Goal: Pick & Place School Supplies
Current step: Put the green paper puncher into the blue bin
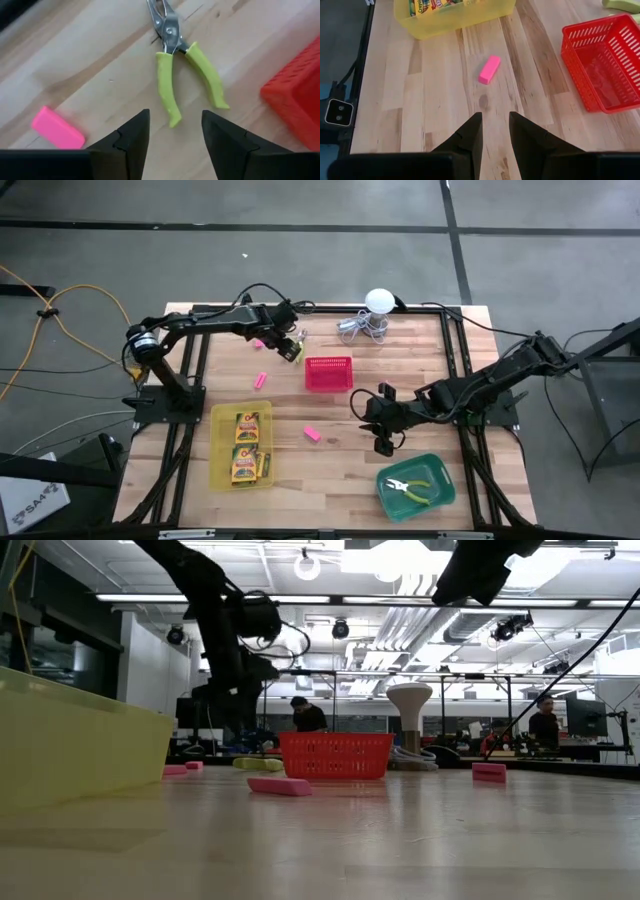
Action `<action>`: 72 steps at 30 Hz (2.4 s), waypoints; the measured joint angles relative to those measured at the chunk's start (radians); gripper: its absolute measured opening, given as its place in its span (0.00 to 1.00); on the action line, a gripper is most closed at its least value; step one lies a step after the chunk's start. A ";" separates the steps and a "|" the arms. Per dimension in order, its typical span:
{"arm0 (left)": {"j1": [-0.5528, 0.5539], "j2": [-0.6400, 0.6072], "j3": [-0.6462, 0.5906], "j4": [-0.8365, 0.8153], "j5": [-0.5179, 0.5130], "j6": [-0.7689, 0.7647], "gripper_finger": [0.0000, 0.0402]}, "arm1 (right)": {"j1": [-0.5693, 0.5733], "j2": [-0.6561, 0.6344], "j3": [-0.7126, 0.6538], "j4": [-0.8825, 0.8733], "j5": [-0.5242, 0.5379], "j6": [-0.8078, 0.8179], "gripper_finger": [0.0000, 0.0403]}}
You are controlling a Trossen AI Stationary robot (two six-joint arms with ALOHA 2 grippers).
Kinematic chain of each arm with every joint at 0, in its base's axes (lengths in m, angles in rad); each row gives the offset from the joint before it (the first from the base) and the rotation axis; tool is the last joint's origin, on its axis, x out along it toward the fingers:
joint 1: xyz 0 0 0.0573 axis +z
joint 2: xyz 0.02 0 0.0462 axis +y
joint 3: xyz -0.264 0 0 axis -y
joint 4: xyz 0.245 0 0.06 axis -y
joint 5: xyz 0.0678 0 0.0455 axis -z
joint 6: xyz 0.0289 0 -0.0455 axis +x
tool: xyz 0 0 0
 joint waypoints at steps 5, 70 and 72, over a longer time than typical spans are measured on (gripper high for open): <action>0.000 0.064 0.000 0.001 0.004 -0.006 0.44 | 0.001 0.000 0.000 -0.008 -0.010 0.000 0.21; 0.000 0.203 0.000 0.103 -0.019 0.003 0.10 | 0.002 0.000 0.000 -0.008 -0.053 0.008 0.21; 0.000 0.203 0.002 0.101 -0.023 0.000 0.10 | 0.002 0.000 0.000 -0.008 -0.053 0.008 0.21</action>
